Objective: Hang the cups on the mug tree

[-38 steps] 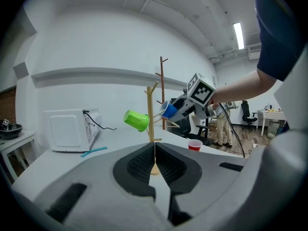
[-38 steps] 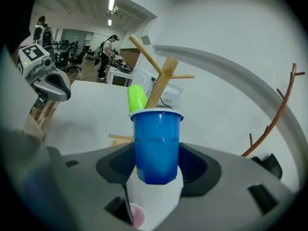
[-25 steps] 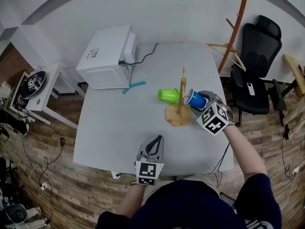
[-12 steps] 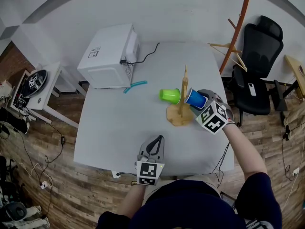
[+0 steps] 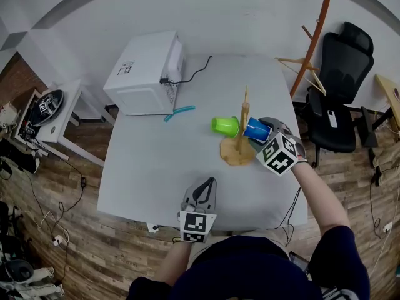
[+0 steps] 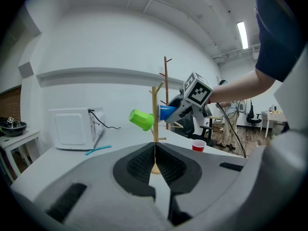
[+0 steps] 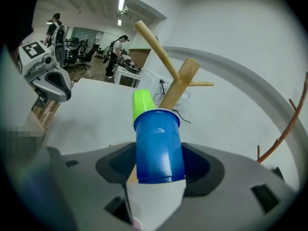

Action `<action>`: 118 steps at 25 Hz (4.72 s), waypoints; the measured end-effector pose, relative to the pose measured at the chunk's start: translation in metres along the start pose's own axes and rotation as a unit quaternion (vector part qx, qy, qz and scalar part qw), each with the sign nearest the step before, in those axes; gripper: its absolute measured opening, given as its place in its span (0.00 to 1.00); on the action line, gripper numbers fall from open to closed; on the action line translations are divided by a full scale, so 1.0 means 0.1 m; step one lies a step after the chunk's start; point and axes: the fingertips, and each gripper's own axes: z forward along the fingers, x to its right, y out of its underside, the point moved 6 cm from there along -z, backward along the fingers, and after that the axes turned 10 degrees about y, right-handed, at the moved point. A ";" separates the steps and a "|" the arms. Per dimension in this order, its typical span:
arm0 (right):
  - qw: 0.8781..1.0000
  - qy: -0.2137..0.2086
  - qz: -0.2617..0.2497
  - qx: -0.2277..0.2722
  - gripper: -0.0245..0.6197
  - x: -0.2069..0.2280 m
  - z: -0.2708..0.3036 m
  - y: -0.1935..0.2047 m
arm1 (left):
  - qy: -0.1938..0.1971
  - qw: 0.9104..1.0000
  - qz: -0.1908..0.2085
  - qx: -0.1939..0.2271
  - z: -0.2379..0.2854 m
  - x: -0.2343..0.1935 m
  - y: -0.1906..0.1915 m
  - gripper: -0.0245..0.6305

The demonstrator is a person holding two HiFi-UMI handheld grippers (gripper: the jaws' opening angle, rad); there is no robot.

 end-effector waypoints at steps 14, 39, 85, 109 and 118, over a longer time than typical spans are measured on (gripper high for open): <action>1.000 0.005 0.003 0.003 0.47 0.03 -0.03 0.01 | 0.003 1.000 0.000 -0.001 0.01 0.01 -0.01 0.07; 0.999 0.034 0.017 0.010 0.47 0.13 -0.33 0.10 | 0.023 1.000 0.013 0.006 0.07 0.19 -0.07 0.07; 0.963 0.122 0.235 0.052 0.14 -0.52 -1.26 0.38 | 0.061 0.998 0.012 0.009 0.14 0.39 -0.11 0.07; 0.944 0.111 0.310 0.040 0.11 -0.98 -1.36 0.53 | 0.075 0.997 0.007 0.014 0.24 0.38 -0.14 0.07; 0.938 0.127 0.321 0.035 0.11 -0.96 -1.42 0.59 | 0.080 0.997 0.008 0.019 0.28 0.40 -0.14 0.07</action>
